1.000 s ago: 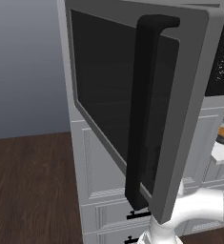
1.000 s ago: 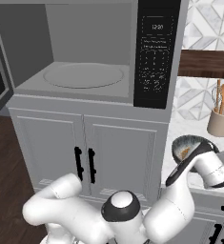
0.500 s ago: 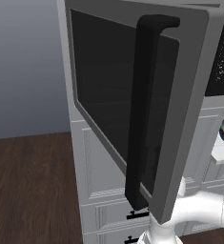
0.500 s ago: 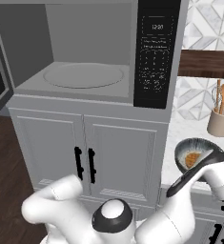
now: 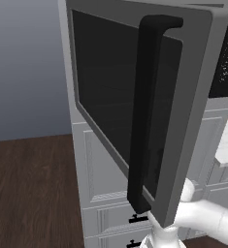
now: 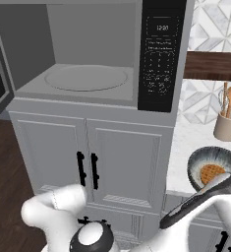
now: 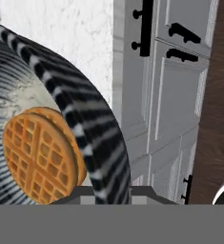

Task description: Open the microwave, place the bowl with waffle inside the microwave, then close the microwave door and turn it on.

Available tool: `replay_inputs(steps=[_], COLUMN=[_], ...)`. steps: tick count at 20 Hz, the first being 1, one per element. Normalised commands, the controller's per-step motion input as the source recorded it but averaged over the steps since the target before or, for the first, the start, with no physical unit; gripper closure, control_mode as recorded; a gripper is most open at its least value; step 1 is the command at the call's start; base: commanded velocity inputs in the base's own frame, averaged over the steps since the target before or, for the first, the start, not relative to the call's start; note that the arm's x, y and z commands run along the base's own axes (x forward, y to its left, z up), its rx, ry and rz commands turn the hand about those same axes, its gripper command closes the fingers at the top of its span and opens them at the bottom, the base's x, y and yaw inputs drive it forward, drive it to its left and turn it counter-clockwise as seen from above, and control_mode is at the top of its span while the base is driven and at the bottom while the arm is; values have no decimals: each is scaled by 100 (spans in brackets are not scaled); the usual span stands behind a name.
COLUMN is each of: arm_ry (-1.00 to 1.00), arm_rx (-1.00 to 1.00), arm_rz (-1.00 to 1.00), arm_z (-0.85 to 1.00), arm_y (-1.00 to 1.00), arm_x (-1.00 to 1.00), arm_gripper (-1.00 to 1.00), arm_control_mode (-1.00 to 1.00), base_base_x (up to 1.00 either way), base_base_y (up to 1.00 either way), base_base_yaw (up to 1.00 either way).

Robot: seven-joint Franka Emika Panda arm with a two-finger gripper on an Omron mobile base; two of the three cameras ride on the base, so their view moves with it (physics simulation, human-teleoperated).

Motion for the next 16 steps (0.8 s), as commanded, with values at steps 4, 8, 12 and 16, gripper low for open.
replay_inputs(steps=[4,8,12,16], arm_ry=[-41,-37,-27,-15], arm_rx=[-3,-3,-2,-1], arm_rz=[-7,-7,-11,-10], arm_z=[40,43,54,78], arm_y=[83,100,100,100], arm_x=[-99,-66,-34,-20], arm_gripper=[100,100,100,100], arm_control_mode=[-100,-100,-100,-100], base_base_x=[0,0,0,0], base_base_y=[0,0,0,0], base_base_yaw=[0,0,0,0])
